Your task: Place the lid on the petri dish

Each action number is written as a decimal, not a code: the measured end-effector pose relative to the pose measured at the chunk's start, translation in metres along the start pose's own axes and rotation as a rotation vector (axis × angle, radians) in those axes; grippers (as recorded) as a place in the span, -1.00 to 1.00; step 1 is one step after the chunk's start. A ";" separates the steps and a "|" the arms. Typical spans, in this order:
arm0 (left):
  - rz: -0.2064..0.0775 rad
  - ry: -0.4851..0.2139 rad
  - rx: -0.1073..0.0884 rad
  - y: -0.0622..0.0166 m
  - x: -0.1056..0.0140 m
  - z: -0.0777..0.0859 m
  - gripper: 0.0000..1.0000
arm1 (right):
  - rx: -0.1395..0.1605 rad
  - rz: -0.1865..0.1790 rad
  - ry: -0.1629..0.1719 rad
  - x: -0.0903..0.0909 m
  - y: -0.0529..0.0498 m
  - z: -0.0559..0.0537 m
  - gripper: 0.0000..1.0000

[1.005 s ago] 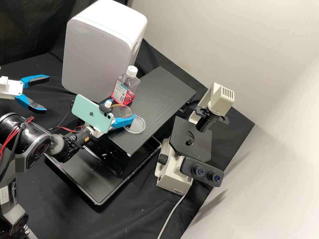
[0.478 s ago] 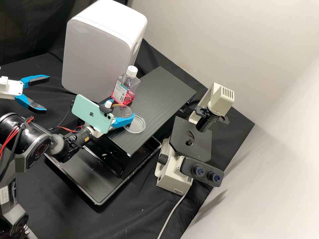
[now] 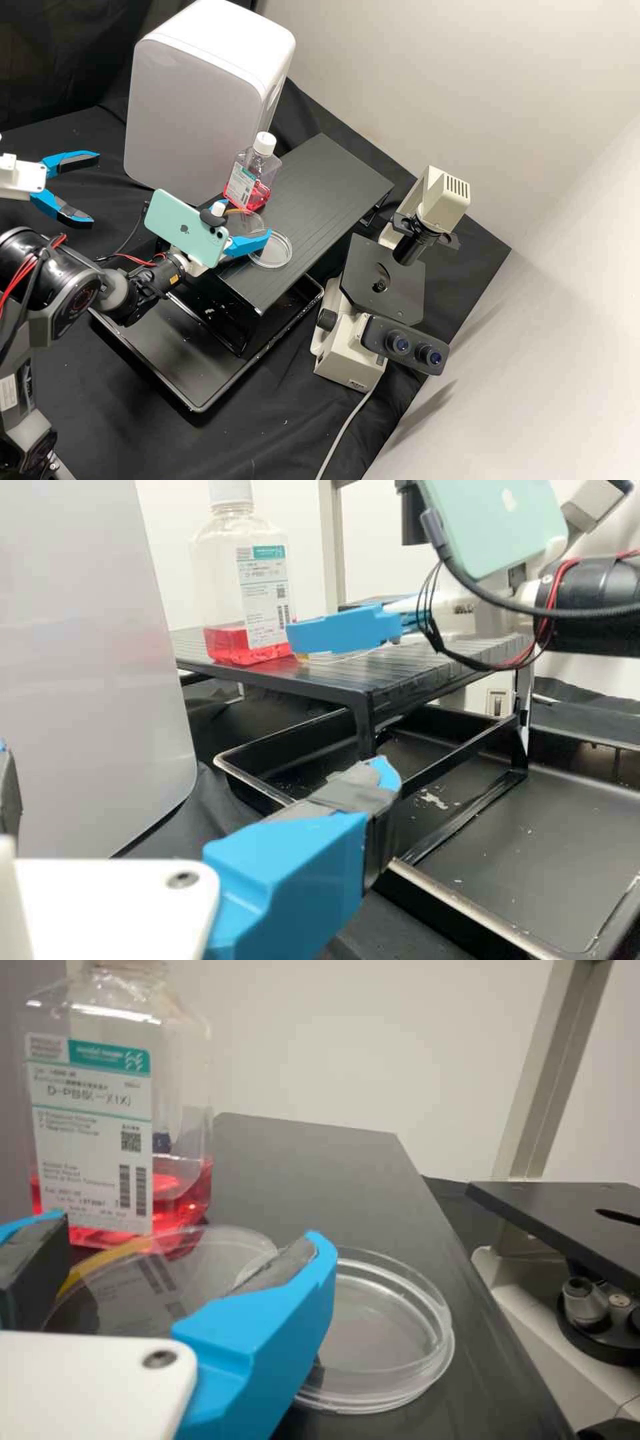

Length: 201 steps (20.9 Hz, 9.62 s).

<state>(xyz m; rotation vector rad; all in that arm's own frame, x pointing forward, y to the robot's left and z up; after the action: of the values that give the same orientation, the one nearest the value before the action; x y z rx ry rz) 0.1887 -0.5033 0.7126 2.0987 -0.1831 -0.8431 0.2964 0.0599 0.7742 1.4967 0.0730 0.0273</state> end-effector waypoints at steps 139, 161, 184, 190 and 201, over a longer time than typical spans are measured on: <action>-0.014 -0.021 -0.001 -0.0030 0.001 0.004 1.00 | 0.191 -0.001 -0.088 -0.025 0.020 0.027 -1.00; -0.021 -0.020 -0.003 -0.0044 0.002 0.004 1.00 | 0.207 0.016 -0.079 -0.025 0.022 0.026 -1.00; -0.024 -0.020 -0.004 -0.0054 0.002 0.004 1.00 | 0.226 -0.001 -0.102 -0.025 0.020 0.028 1.00; -0.023 -0.016 -0.006 -0.0053 0.002 0.004 1.00 | 0.226 0.006 -0.094 -0.026 0.022 0.026 1.00; 0.003 0.032 0.050 -0.0022 -0.003 0.005 1.00 | 0.112 0.052 -0.049 -0.047 0.027 0.013 1.00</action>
<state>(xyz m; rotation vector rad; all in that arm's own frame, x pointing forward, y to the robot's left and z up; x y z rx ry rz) 0.1828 -0.5039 0.7105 2.1565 -0.1918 -0.8106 0.2506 0.0456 0.8033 1.6098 -0.0039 0.0291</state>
